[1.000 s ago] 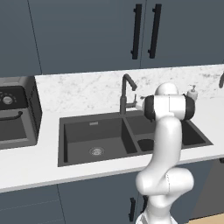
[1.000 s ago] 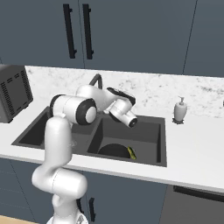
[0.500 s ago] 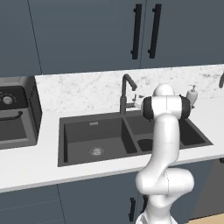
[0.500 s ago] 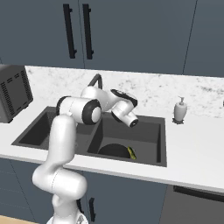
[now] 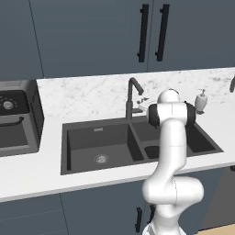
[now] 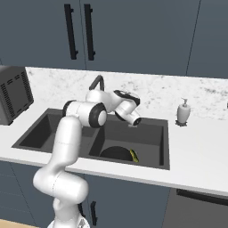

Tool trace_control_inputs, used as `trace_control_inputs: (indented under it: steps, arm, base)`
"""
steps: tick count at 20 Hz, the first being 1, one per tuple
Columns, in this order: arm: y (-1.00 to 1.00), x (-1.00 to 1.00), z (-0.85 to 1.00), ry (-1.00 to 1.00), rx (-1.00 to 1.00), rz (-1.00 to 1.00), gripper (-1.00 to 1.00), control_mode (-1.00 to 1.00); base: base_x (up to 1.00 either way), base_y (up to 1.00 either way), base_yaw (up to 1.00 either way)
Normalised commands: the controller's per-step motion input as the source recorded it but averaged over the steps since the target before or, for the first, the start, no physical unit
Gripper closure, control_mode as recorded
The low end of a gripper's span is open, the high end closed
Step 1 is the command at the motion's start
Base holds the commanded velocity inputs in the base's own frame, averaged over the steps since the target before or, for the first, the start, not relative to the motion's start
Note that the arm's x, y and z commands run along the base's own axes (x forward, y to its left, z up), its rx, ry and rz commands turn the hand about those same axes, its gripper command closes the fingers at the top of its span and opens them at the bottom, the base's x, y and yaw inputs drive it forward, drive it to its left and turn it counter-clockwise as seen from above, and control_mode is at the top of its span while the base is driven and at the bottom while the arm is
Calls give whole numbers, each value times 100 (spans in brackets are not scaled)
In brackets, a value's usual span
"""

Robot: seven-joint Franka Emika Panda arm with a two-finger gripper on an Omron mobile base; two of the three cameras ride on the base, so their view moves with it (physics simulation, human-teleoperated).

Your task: Pick the pan and sponge and place them into the sink. Then turn on the water.

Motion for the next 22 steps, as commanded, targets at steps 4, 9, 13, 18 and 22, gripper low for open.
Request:
trace_control_inputs:
  steps: [4,9,13,18,22]
  arm:
    - [0,21,-16,1,0,0,-100,-100]
    - [0,25,-11,2,0,-2,100,-100]
    - [-15,8,0,4,0,-8,100,-100]
    - [-43,3,0,9,0,-16,100,-100]
    - [-84,7,0,16,5,-19,100,-100]
  base:
    - [0,0,0]
    - [0,0,0]
    - [0,0,0]
    - [0,0,0]
    - [0,0,0]
